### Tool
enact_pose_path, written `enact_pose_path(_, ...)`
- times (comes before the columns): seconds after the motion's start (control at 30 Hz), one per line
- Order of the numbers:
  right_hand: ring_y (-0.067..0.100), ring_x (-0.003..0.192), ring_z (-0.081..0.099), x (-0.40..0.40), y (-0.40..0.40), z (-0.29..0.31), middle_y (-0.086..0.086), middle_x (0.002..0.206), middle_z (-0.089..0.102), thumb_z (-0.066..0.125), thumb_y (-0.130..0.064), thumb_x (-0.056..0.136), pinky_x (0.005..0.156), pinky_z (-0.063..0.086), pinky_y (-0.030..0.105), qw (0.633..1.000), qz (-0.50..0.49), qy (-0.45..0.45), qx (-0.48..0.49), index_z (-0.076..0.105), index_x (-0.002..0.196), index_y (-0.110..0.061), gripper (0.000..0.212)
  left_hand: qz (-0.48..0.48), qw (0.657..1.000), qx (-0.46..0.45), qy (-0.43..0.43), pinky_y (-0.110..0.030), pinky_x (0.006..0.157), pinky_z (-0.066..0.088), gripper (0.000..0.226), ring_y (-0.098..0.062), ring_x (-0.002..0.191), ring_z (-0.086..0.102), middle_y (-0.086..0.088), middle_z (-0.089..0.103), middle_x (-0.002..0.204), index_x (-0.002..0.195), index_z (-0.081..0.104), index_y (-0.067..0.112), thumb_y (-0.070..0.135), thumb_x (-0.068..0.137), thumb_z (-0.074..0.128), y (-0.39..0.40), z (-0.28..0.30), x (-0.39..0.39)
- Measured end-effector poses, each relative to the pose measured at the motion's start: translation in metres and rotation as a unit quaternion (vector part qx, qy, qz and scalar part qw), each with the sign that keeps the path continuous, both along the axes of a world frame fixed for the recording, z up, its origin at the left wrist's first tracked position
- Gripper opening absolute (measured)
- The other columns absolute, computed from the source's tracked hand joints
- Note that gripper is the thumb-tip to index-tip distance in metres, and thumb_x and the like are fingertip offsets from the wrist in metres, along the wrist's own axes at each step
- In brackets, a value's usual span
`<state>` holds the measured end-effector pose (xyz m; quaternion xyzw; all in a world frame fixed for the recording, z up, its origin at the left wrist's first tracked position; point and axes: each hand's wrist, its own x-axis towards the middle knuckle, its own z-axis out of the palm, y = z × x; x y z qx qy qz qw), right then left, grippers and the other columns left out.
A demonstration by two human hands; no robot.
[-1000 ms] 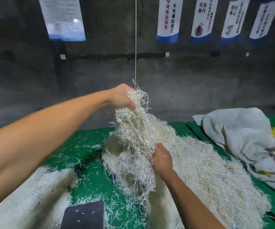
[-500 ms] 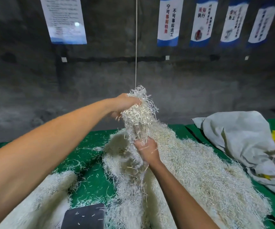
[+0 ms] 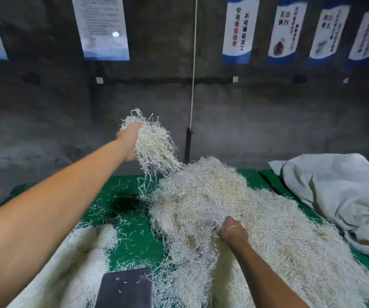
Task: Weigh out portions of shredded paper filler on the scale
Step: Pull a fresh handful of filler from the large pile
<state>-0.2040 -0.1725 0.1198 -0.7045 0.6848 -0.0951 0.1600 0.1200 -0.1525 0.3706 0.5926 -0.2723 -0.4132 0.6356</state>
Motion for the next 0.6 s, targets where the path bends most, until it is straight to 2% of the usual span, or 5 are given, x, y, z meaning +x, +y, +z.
enact_pose_path(0.17, 0.023, 0.119, 0.06, -0.002, 0.017, -0.021, 0.004, 0.126, 0.065, 0.053, -0.031, 0.099, 0.106, 0.043, 0.039, 0.995, -0.009, 0.076, 0.06, 0.055, 0.129, -0.019, 0.033, 0.005, 0.998, -0.009, 0.057, -0.059, 0.114, 0.036, 0.086, -0.041, 0.138, 0.045, -0.015, 0.04, 0.156, 0.157, 0.029, 0.019, 0.047, 0.083, 0.063, 0.013, -0.014, 0.022)
enact_pose_path(0.3, 0.021, 0.12, 0.057, 0.03, 0.021, 0.006, 0.003, 0.125, 0.062, 0.066, -0.04, 0.094, 0.111, 0.041, 0.04, 0.996, 0.054, 0.049, 0.047, 0.05, 0.135, -0.015, 0.05, -0.051, 0.997, 0.013, 0.056, -0.059, 0.111, 0.042, 0.076, -0.04, 0.135, 0.05, -0.017, 0.039, 0.157, 0.159, 0.026, 0.016, 0.041, 0.095, 0.058, 0.016, -0.037, 0.024)
enact_pose_path(0.47, 0.035, 0.142, 0.039, 0.096, 0.023, 0.095, 0.016, 0.154, 0.042, 0.085, -0.042, 0.078, 0.118, 0.034, 0.052, 0.984, 0.175, 0.033, -0.013, 0.018, 0.158, -0.017, 0.108, -0.078, 0.994, 0.067, -0.042, -0.058, 0.108, 0.045, 0.067, -0.039, 0.129, 0.056, -0.019, 0.05, 0.148, 0.15, 0.039, 0.015, 0.042, 0.093, 0.062, 0.032, -0.056, 0.007)
enact_pose_path(0.53, 0.038, 0.139, 0.043, 0.118, 0.029, 0.117, 0.017, 0.155, 0.04, 0.087, -0.031, 0.078, 0.11, 0.043, 0.051, 0.966, 0.244, -0.066, -0.052, 0.013, 0.159, -0.026, 0.111, -0.174, 0.983, 0.046, -0.026, -0.056, 0.1, 0.052, 0.05, -0.037, 0.115, 0.066, -0.019, 0.065, 0.131, 0.139, 0.053, 0.011, 0.04, 0.099, 0.054, 0.047, -0.06, 0.003)
enact_pose_path(0.6, 0.034, 0.135, 0.049, 0.137, 0.042, 0.122, 0.012, 0.154, 0.042, 0.084, -0.025, 0.083, 0.1, 0.05, 0.046, 0.919, 0.291, -0.262, -0.042, 0.017, 0.155, -0.034, 0.098, -0.247, 0.969, 0.033, 0.002, -0.053, 0.089, 0.057, 0.036, -0.034, 0.105, 0.07, -0.016, 0.07, 0.12, 0.117, 0.067, 0.013, 0.037, 0.096, 0.052, 0.068, -0.068, 0.003)
